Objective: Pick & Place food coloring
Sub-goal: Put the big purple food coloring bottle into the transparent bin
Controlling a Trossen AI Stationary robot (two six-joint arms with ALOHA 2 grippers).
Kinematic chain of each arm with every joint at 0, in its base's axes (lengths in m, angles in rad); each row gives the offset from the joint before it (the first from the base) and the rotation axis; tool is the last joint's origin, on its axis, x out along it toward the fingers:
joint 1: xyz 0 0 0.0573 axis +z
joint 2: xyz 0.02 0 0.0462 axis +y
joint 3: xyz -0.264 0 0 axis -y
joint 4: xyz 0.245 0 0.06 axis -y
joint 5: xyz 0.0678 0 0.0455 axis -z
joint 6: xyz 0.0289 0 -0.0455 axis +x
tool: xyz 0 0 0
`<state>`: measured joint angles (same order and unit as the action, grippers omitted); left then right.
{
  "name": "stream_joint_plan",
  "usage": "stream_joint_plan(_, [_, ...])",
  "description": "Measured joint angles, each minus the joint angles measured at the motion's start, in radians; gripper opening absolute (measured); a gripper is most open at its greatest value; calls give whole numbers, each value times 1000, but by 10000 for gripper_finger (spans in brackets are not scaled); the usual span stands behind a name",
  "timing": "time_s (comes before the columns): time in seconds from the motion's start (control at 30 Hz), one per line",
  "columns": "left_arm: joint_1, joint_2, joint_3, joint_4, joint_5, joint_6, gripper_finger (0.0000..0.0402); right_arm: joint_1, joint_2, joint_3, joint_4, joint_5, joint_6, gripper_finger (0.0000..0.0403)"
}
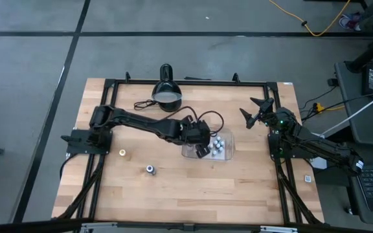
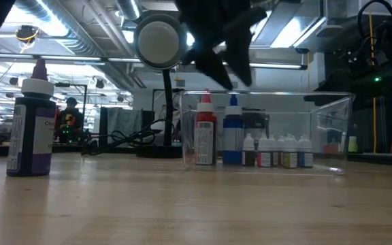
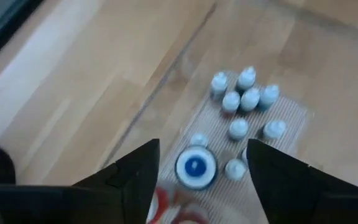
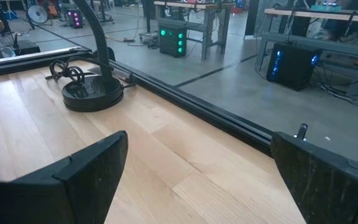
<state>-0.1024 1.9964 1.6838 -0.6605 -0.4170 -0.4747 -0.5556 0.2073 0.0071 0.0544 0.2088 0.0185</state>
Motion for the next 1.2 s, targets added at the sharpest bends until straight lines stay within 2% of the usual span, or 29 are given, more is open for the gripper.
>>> stream_joint_plan(0.3, [-46, -126, 8, -34, 30, -47, 289, 0, 0, 0, -2, -16, 0, 394])
stream_joint_plan(0.53, [-131, -230, 8, -264, 126, -179, 302, 0, 0, 0, -4, -19, 0, 394])
stream_joint_plan(0.7, [-183, -287, 8, -456, 157, -378, 302, 0, 0, 0, -4, -19, 0, 394])
stream_joint_plan(0.83, [-214, -294, 8, -596, 231, -556, 303, 0, 0, 0, -3, -19, 0, 394])
stream_joint_plan(0.97, [-247, -282, 8, -687, 240, -665, 300, 0, 0, 0, -3, -19, 1, 394])
stream_joint_plan(1.2, [-279, -222, 8, -777, 235, -719, 300, 0, 0, 0, -3, -19, 0, 394])
